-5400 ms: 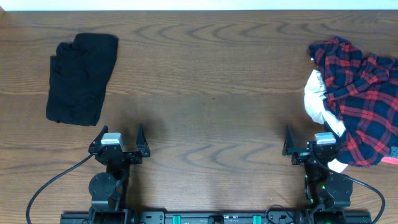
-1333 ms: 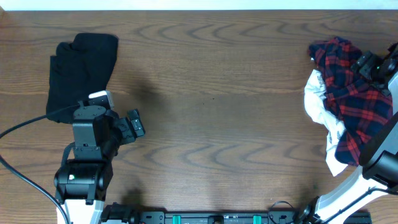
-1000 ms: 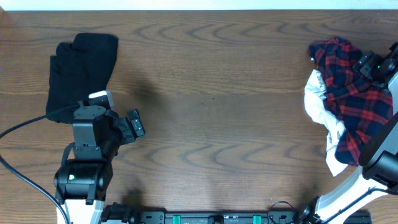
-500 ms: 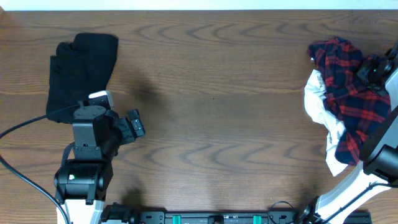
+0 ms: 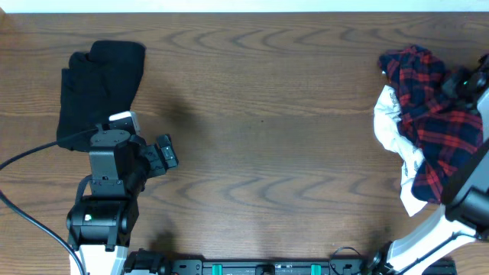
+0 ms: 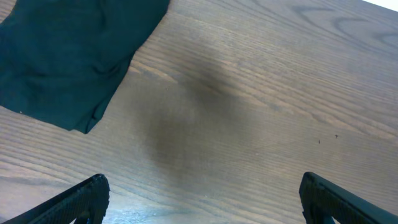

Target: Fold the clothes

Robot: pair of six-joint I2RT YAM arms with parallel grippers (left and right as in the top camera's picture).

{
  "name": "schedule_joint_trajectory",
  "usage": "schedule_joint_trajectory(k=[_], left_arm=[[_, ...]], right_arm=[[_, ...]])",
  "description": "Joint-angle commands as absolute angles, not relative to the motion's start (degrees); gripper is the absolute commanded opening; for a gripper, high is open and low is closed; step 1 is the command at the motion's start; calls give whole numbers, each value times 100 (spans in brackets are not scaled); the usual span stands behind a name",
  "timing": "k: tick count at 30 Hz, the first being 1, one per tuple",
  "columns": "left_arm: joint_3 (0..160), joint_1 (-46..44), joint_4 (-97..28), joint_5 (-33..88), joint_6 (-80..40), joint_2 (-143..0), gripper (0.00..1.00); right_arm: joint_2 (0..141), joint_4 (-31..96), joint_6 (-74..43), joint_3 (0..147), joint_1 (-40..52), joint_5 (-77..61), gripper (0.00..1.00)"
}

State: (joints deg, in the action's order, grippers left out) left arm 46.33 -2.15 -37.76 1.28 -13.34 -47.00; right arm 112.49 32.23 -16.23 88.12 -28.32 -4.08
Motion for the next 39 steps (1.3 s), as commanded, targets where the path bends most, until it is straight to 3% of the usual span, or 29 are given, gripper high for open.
schedule_joint_trajectory(k=[1, 8, 17, 27, 39], left_arm=[[4783, -239, -3793, 104, -1343, -4683, 98], [4783, -239, -3795, 104, -1345, -4683, 98], [4783, -239, -3795, 104, -1345, -4683, 98], [4783, -239, -3795, 104, -1345, -4683, 98], [4783, -239, -3795, 104, -1345, -4683, 98]], right_arm=[[10160, 3170, -1190, 8925, -2714, -1044, 1], [8667, 3144, -283, 8925, -1931, -2246, 1], [7439, 3103, 333, 8925, -499, -1942, 1], [6556, 2596, -593, 8927, -764, -902, 1], [6460, 2427, -808, 9376, -1315, -471, 1]])
